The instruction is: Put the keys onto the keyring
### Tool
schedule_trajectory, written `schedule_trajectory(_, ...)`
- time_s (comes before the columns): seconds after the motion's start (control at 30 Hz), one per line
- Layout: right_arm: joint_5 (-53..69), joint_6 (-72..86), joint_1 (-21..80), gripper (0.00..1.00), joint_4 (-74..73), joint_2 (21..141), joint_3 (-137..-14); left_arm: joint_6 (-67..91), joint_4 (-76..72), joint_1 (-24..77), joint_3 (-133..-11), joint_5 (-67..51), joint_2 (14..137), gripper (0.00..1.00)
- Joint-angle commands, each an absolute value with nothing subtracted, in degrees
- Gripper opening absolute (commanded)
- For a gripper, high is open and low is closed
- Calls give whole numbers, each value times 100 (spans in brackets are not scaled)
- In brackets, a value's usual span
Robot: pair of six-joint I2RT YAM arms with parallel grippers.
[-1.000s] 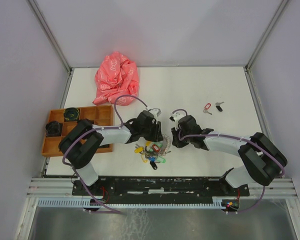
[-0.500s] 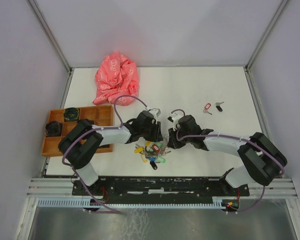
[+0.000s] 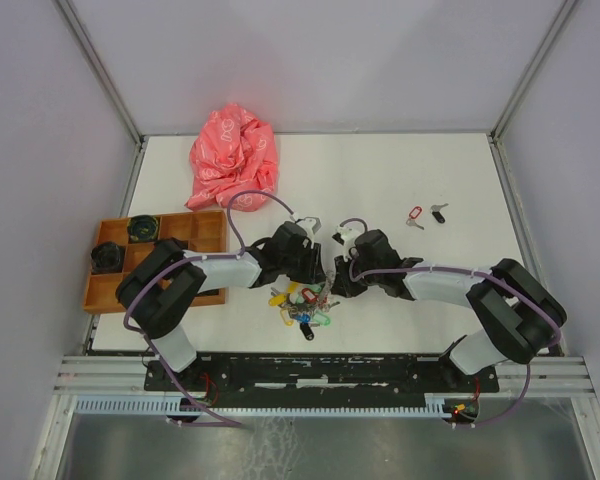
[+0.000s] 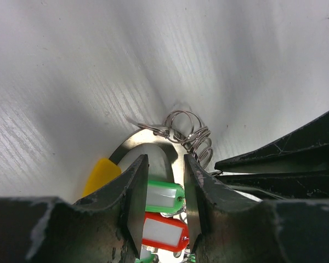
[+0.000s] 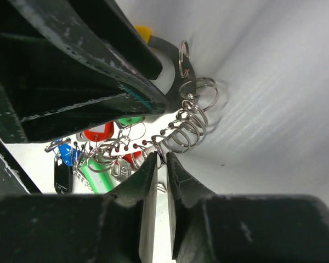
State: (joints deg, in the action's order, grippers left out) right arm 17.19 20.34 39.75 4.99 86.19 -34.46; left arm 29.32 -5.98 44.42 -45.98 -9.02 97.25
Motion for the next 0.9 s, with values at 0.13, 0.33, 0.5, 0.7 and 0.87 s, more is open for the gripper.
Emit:
schedule_trajectory(0.13, 2048, 2024, 3991, 13, 764, 8409, -3598, 2918, -639, 4422, -4459, -792, 9564, 40)
schedule_trajectory(0.33, 2056, 1993, 3992, 15, 681, 8576, -3702, 2918, -676, 4412, -4417, -796, 9521, 40)
schedule_trajectory(0.5, 1923, 1978, 3997, 17, 628, 8706, -3803, 2924, -716, 4412, -4379, -812, 9496, 40)
schedule_trajectory(0.7, 1925, 1936, 3994, 14, 604, 8768, -3885, 2927, -762, 4399, -4305, -817, 9456, 40)
schedule_trajectory(0.87, 1836, 1783, 3990, 5, 331, 8583, -3941, 2875, -844, 4333, -4177, -826, 9288, 40)
